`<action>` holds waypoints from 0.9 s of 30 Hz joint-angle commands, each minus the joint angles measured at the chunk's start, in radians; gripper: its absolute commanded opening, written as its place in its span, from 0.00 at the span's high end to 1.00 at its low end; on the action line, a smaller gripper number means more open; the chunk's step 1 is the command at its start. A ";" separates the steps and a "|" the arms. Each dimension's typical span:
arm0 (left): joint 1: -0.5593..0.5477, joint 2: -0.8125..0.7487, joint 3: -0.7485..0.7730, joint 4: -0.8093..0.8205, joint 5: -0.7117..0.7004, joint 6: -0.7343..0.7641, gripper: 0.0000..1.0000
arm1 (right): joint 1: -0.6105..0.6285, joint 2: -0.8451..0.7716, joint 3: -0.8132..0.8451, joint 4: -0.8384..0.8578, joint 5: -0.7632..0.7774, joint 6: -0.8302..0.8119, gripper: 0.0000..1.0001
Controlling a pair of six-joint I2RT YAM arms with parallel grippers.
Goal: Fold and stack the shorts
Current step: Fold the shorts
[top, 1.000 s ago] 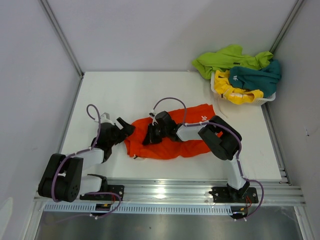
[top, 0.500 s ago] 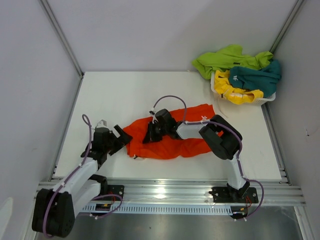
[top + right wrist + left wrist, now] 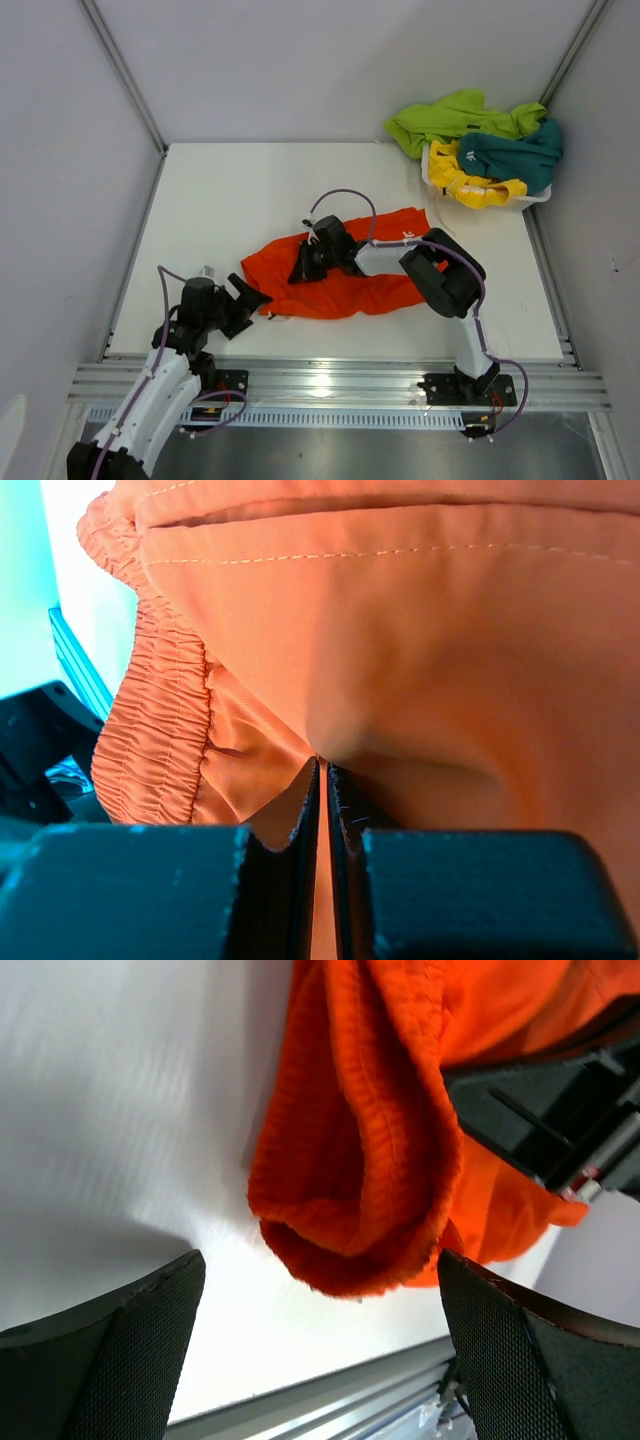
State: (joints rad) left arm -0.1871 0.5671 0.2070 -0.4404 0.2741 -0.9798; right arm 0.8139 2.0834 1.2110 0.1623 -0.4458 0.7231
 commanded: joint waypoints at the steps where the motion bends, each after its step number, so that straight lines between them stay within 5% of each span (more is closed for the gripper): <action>1: -0.017 -0.113 -0.023 -0.061 0.057 -0.102 0.01 | -0.005 0.010 0.032 0.014 -0.001 -0.002 0.92; 14: -0.192 -0.096 -0.167 0.187 -0.015 -0.301 0.01 | -0.005 0.009 0.032 0.028 -0.008 0.012 0.92; 27: -0.196 0.008 -0.281 0.380 -0.153 -0.338 0.01 | -0.005 0.001 0.025 0.031 -0.017 0.016 0.92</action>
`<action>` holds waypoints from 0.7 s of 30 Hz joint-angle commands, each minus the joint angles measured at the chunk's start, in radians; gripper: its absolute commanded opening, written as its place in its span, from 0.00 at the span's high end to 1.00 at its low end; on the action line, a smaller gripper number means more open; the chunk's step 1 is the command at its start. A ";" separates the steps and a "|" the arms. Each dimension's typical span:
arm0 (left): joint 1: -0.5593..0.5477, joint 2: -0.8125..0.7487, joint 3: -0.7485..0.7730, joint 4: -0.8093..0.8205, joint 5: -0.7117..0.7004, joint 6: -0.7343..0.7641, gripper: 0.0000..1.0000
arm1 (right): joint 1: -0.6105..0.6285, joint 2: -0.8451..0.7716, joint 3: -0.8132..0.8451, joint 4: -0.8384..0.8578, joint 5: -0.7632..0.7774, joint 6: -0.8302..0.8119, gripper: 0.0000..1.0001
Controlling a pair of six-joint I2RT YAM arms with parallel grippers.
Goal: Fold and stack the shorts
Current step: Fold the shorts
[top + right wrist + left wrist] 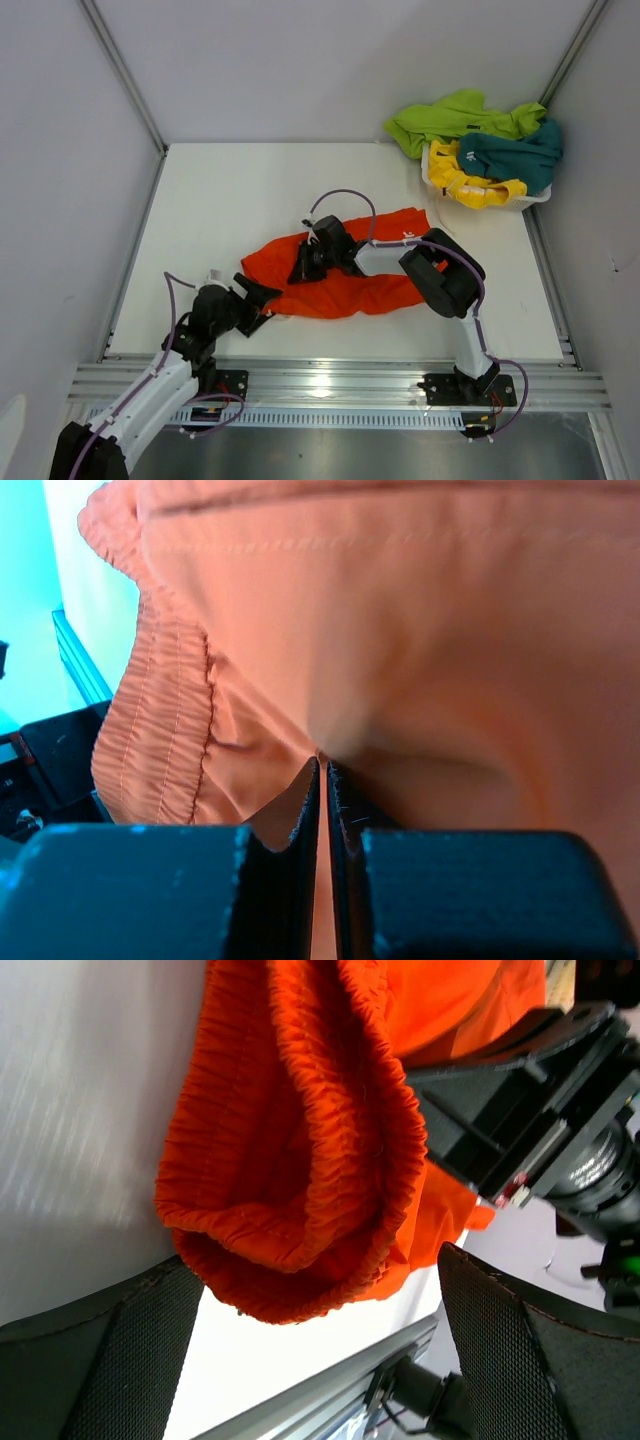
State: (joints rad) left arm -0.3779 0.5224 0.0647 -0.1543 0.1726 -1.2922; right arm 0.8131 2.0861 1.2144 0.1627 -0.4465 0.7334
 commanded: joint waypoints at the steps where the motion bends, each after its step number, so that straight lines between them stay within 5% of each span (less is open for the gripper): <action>1: -0.006 0.065 -0.140 0.104 -0.070 -0.022 0.01 | -0.005 -0.001 0.022 0.031 -0.015 0.004 0.92; 15: -0.006 0.090 -0.103 0.133 -0.249 0.048 0.01 | -0.003 0.017 0.033 0.012 -0.043 -0.011 0.90; 21: -0.006 0.111 -0.105 0.144 -0.257 0.059 0.01 | -0.005 -0.078 -0.022 0.026 0.011 -0.089 0.51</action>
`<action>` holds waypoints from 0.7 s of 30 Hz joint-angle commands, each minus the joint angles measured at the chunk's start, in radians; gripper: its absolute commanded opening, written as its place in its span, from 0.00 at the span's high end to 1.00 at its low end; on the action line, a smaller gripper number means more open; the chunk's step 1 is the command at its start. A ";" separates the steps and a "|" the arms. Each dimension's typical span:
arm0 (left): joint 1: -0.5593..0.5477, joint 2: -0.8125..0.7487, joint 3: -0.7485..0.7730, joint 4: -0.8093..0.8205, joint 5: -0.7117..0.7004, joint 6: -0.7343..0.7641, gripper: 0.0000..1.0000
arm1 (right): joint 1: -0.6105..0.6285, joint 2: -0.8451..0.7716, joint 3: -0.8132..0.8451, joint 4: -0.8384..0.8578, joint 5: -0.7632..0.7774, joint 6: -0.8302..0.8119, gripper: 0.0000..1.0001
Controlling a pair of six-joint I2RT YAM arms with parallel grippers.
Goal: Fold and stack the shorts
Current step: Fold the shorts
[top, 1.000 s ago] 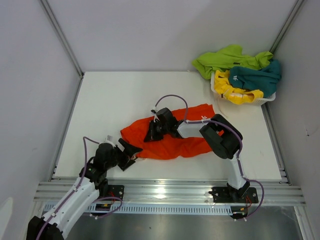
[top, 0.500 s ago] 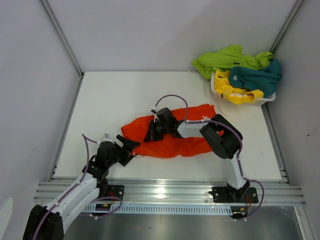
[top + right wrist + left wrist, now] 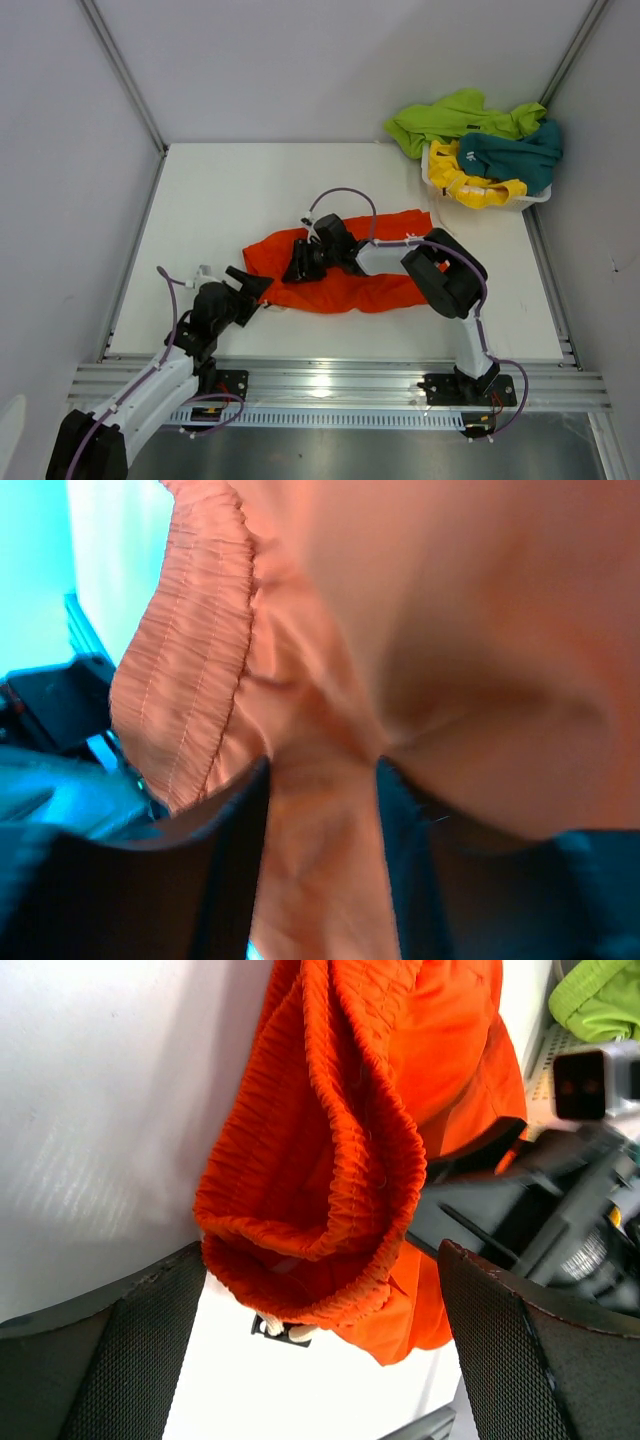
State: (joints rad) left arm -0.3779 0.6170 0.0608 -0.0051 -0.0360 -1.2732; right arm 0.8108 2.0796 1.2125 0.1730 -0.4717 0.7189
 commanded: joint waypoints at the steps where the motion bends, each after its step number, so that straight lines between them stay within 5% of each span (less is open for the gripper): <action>1: -0.006 0.020 -0.102 -0.007 -0.047 0.038 0.01 | -0.002 -0.108 -0.030 0.019 0.047 -0.091 0.48; 6: -0.006 0.000 -0.079 -0.053 -0.038 0.038 0.01 | 0.001 -0.225 -0.155 0.098 0.085 -0.191 0.31; 13: 0.023 -0.105 0.052 -0.277 -0.016 0.075 0.01 | 0.070 -0.343 -0.223 0.120 0.188 -0.410 0.28; 14: 0.033 -0.126 0.068 -0.353 -0.019 0.096 0.01 | 0.082 -0.349 -0.220 0.117 0.218 -0.445 0.30; 21: 0.068 -0.204 0.270 -0.597 -0.131 0.189 0.01 | 0.110 -0.256 -0.117 0.132 0.125 -0.376 0.86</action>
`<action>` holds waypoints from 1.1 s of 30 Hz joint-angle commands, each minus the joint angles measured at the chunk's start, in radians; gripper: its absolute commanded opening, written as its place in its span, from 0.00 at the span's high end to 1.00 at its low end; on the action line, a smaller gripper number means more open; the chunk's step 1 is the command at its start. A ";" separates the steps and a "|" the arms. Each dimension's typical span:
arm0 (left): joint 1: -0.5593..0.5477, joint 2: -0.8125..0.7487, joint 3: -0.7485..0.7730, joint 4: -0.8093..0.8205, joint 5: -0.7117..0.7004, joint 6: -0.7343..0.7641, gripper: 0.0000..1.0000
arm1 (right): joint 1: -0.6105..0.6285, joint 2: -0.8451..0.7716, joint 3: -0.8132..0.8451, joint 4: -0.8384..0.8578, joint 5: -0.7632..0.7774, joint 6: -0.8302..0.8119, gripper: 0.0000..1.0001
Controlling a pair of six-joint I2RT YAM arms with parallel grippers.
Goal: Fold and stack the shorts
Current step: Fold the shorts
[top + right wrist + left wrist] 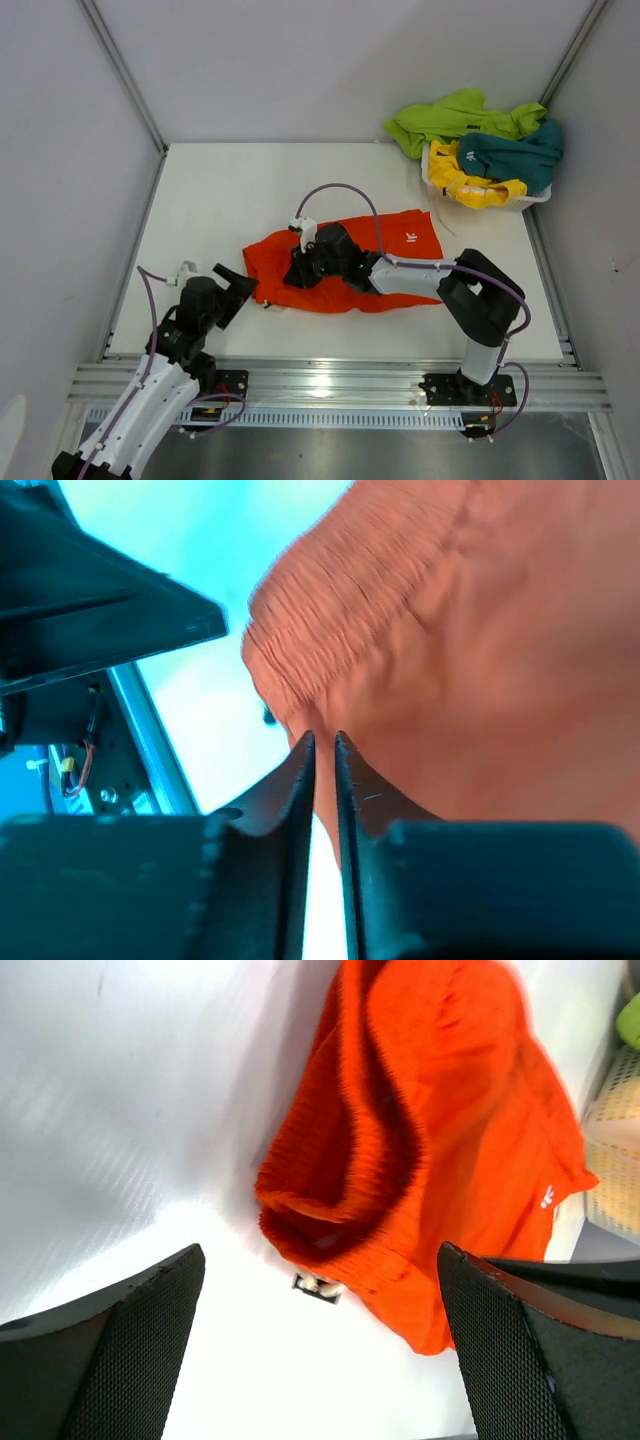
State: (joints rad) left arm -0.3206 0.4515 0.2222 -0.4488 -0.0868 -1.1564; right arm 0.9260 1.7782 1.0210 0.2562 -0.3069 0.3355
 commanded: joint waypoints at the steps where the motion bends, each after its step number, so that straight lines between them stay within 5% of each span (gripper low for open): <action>1: 0.011 -0.049 0.141 -0.172 -0.096 0.076 0.01 | -0.006 0.059 0.096 0.061 -0.064 0.026 0.88; 8: 0.011 -0.123 0.301 -0.303 -0.218 0.138 0.01 | 0.002 0.164 0.169 0.186 -0.251 0.189 0.94; 16: 0.011 -0.126 0.301 -0.307 -0.218 0.147 0.01 | 0.010 0.309 0.229 0.279 -0.377 0.344 0.94; 27: 0.011 -0.119 0.267 -0.284 -0.196 0.152 0.01 | 0.013 0.481 0.263 0.071 -0.330 0.474 0.99; 33: 0.011 -0.112 0.255 -0.268 -0.179 0.146 0.01 | 0.016 0.416 0.281 0.005 -0.325 0.438 0.96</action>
State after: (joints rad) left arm -0.3172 0.3336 0.4839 -0.7437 -0.2790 -1.0344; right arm 0.9367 2.2234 1.2770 0.3771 -0.6632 0.7933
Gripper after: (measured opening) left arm 0.993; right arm 0.028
